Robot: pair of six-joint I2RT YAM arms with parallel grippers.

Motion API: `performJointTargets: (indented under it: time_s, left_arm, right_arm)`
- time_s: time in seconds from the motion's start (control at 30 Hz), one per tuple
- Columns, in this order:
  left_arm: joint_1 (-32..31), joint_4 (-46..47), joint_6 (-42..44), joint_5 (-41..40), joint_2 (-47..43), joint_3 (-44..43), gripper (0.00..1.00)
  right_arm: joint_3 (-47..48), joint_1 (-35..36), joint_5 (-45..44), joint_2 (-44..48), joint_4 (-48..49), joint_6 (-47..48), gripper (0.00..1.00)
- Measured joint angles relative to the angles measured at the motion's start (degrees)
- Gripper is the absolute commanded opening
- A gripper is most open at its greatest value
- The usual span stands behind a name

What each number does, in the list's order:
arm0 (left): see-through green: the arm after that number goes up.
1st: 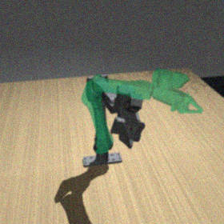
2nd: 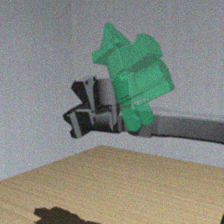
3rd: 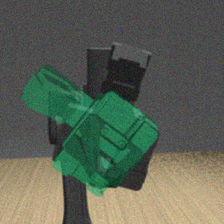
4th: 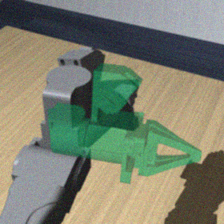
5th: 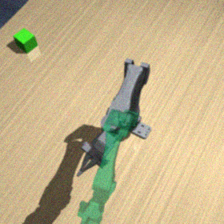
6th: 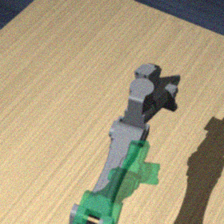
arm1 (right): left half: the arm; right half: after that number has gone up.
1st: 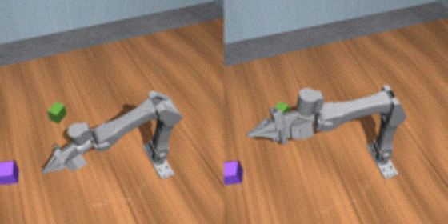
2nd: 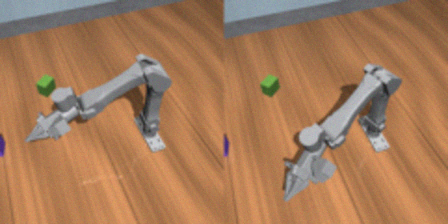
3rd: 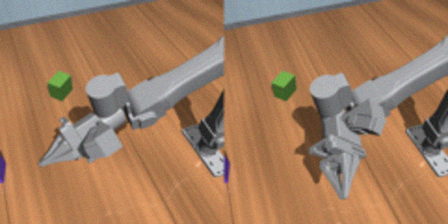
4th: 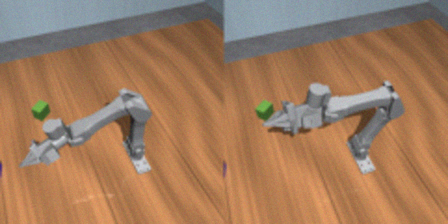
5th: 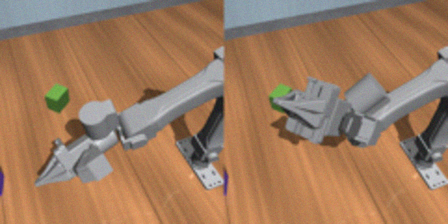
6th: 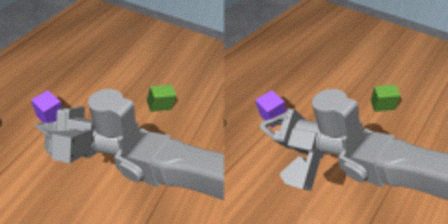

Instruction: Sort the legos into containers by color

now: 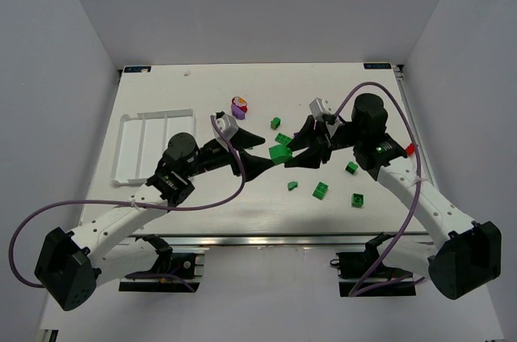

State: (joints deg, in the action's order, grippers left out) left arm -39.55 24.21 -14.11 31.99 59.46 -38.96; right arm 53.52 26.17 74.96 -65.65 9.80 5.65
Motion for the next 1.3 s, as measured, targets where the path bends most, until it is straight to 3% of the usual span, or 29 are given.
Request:
performJointTargets:
  time_s: [0.37,0.67,1.1,1.23,1.3]
  left_arm:
    - [0.02,-0.98,-0.35,0.26,-2.03,0.04,0.86]
    - [-0.07,3.78,-3.17,1.27,-2.47,0.07,0.85]
    - [-0.04,4.5,-4.35,2.1,-1.38,0.07,0.75]
    - [-0.07,4.44,-4.46,2.36,-1.16,0.07,0.63]
    - [-0.04,4.31,-4.52,2.49,-1.16,0.07,0.51]
  right_arm:
    - [0.02,0.2,-0.2,-1.81,3.89,-2.69,0.0]
    - [0.02,0.98,-0.7,-4.2,3.85,-2.25,0.0]
    - [0.02,1.36,-1.31,-5.01,5.55,-3.28,0.0]
    - [0.02,1.38,-1.51,-5.03,6.86,-4.15,0.0]
    - [0.02,1.4,-1.51,-5.03,7.13,-4.26,0.0]
